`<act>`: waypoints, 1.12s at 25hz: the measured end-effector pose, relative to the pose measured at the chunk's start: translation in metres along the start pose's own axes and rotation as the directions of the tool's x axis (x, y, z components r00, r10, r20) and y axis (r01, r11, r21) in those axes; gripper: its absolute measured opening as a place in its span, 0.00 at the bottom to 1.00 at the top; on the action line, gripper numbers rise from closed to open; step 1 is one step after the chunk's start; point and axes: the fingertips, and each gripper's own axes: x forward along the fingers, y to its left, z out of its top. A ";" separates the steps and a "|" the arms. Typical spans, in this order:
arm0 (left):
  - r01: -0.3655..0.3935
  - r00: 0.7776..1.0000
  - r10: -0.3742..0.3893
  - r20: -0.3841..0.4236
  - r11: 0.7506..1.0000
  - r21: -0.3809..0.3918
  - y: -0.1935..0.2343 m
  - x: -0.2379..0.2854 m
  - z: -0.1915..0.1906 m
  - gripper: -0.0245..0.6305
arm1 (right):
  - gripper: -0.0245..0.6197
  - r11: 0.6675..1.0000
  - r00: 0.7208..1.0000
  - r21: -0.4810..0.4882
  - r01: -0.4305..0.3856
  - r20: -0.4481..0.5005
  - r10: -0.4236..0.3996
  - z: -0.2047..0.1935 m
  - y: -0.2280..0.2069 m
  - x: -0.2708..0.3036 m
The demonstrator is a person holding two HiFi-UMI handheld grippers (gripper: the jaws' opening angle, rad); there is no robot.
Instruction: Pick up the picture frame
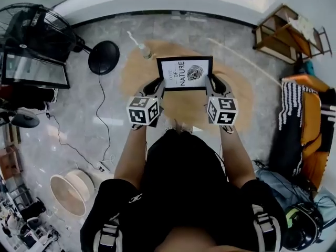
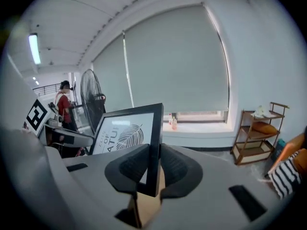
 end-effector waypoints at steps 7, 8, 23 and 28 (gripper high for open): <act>0.006 0.960 -0.065 0.273 0.978 0.211 -0.076 -0.078 0.141 0.16 | 0.17 0.994 0.941 -0.083 0.067 0.337 -0.035 0.145 0.009 -0.105; 0.008 0.948 -0.081 0.308 0.973 0.231 -0.091 -0.088 0.158 0.16 | 0.17 0.993 0.924 -0.089 0.077 0.381 -0.038 0.164 0.007 -0.122; -0.023 0.861 -0.165 0.482 0.933 0.360 -0.172 -0.178 0.231 0.16 | 0.17 0.985 0.813 -0.141 0.102 0.583 -0.001 0.249 0.020 -0.235; -0.016 0.866 -0.177 0.468 0.925 0.379 -0.172 -0.177 0.230 0.16 | 0.17 0.988 0.816 -0.115 0.103 0.578 -0.018 0.246 0.019 -0.232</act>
